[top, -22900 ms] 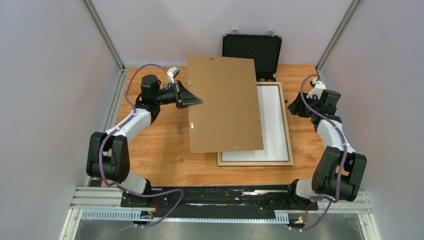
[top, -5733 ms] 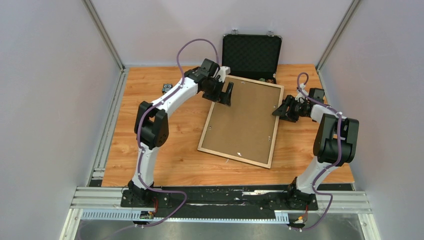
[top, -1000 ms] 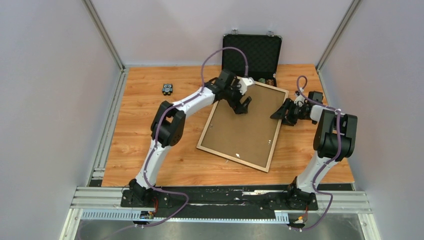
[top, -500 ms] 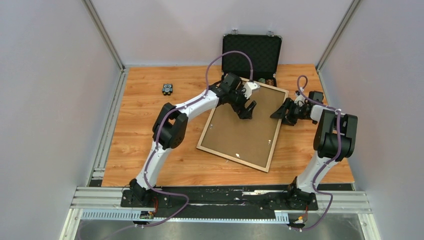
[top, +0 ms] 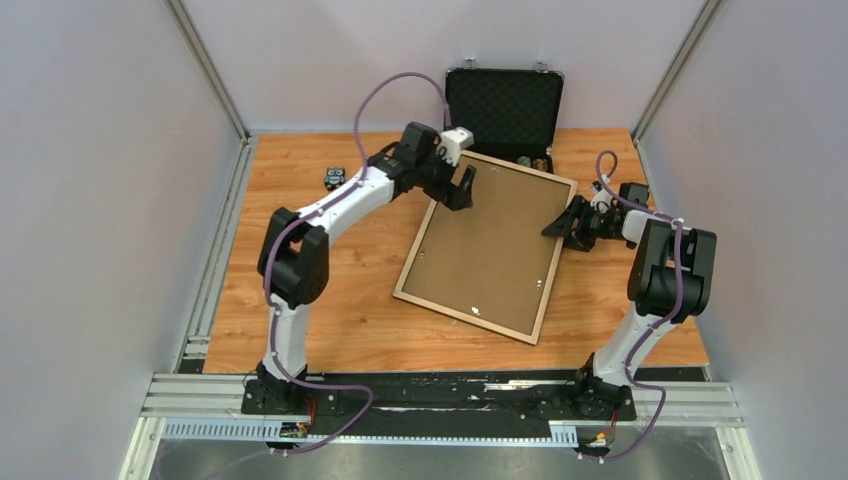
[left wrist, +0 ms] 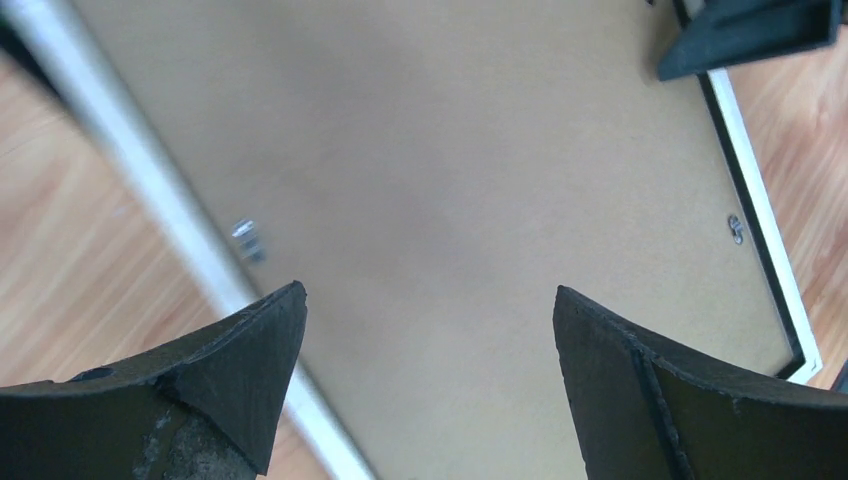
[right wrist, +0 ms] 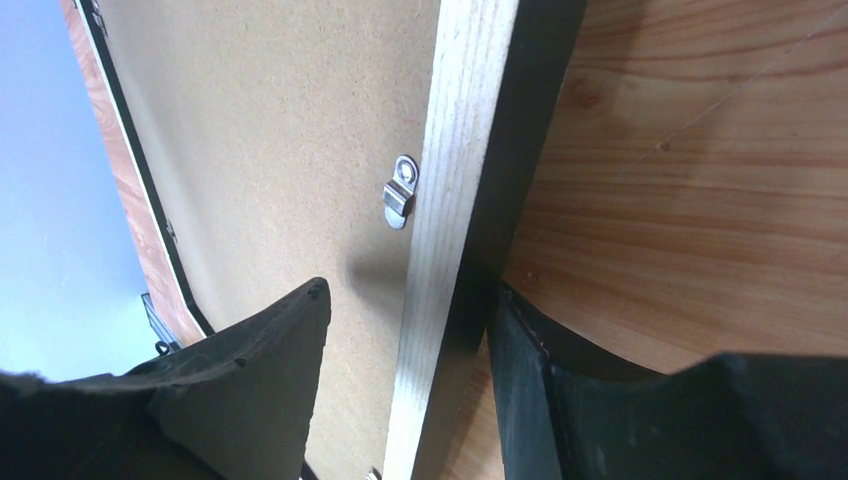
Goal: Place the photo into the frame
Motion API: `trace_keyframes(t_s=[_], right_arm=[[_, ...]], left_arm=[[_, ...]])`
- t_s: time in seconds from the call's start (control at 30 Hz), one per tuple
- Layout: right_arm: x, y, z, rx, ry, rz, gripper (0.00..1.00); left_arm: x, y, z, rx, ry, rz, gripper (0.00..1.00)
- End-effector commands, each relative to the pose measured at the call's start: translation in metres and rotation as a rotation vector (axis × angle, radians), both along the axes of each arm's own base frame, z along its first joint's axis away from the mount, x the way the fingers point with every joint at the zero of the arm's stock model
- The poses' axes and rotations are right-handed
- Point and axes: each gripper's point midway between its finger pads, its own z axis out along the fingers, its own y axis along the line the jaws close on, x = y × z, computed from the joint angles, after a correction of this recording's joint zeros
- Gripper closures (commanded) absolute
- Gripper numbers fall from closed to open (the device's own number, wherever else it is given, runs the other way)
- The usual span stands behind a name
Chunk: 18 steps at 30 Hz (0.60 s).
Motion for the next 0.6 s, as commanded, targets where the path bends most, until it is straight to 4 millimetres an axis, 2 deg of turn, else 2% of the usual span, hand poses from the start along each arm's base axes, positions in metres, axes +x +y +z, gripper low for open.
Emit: trace_keyframes(t_s=[0.0, 0.13, 0.23, 0.43, 0.57], right_arm=[[0.014, -0.006, 0.027, -0.026, -0.096, 0.004, 0.43], [0.014, -0.012, 0.027, -0.059, -0.09, -0.017, 0.44], [0.014, -0.015, 0.029, -0.072, -0.095, -0.022, 0.46], [0.015, -0.014, 0.03, -0.061, -0.092, -0.021, 0.55], [0.015, -0.013, 0.031, -0.048, -0.094, -0.017, 0.64]], left_arm=[[0.023, 0.058, 0.037, -0.058, 0.002, 0.201, 0.0], [0.017, 0.09, 0.022, -0.021, 0.039, 0.24, 0.0], [0.007, 0.103, 0.005, 0.013, 0.065, 0.23, 0.0], [-0.008, 0.106, -0.025, 0.035, 0.136, 0.196, 0.01], [-0.011, 0.106, -0.043, 0.048, 0.17, 0.188, 0.06]])
